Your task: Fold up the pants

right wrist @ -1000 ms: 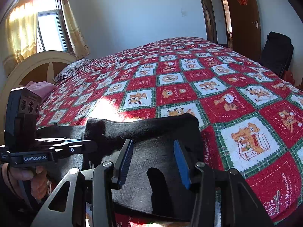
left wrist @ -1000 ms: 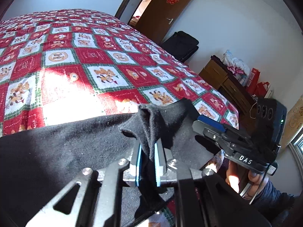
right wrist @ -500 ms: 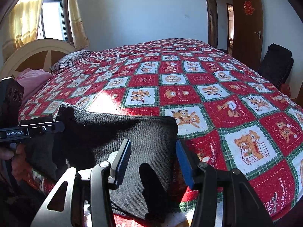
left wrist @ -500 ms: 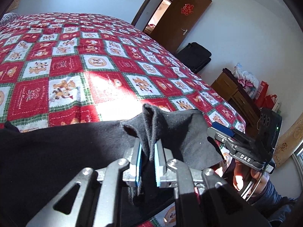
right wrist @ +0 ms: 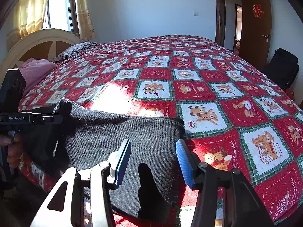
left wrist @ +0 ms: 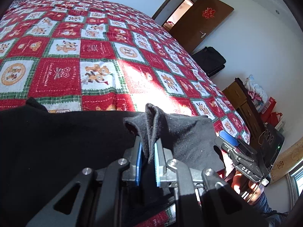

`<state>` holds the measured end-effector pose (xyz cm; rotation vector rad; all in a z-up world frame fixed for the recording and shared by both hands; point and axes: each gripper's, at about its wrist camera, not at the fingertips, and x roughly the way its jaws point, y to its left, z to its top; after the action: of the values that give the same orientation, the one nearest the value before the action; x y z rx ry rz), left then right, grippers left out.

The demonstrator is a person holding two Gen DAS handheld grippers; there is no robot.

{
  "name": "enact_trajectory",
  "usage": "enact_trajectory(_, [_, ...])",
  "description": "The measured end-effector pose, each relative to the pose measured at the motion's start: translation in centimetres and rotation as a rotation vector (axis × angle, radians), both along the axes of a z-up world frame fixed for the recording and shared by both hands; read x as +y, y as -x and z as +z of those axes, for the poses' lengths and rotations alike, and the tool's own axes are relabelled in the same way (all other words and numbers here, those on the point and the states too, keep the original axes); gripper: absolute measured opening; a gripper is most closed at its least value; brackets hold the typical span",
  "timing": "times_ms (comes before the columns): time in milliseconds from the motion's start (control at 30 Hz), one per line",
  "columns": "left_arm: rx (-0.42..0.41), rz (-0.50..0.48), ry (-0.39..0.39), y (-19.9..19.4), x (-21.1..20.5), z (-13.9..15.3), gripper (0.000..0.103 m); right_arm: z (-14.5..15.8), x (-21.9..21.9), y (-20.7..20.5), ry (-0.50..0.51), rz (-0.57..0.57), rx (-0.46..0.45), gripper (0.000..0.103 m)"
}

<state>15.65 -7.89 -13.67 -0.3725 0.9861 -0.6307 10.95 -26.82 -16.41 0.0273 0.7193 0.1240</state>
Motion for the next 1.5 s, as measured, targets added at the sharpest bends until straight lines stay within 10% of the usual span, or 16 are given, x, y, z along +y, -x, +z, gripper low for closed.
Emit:
enact_trajectory(533, [0.073, 0.082, 0.042, 0.1, 3.4, -0.7, 0.012, 0.2, 2.2, 1.2, 0.050, 0.105, -0.054, 0.052])
enact_trajectory(733, [0.105, 0.111, 0.058, 0.2, 4.3, -3.0, 0.012, 0.1, -2.6, 0.2, -0.124, -0.032, -0.019, 0.052])
enact_trajectory(933, [0.068, 0.106, 0.019, 0.4, 4.0, -2.5, 0.017, 0.4, -0.4, 0.3, -0.158, 0.088, -0.029, 0.052])
enact_trajectory(1133, [0.004, 0.089, -0.061, 1.0, 3.8, -1.9, 0.031, -3.1, 2.6, -1.3, -0.043, 0.161, 0.135, 0.052])
enact_trajectory(1500, [-0.262, 0.103, -0.357, 3.0, 1.7, 0.7, 0.064, 0.0, -2.2, -4.0, -0.146, 0.046, 0.057, 0.051])
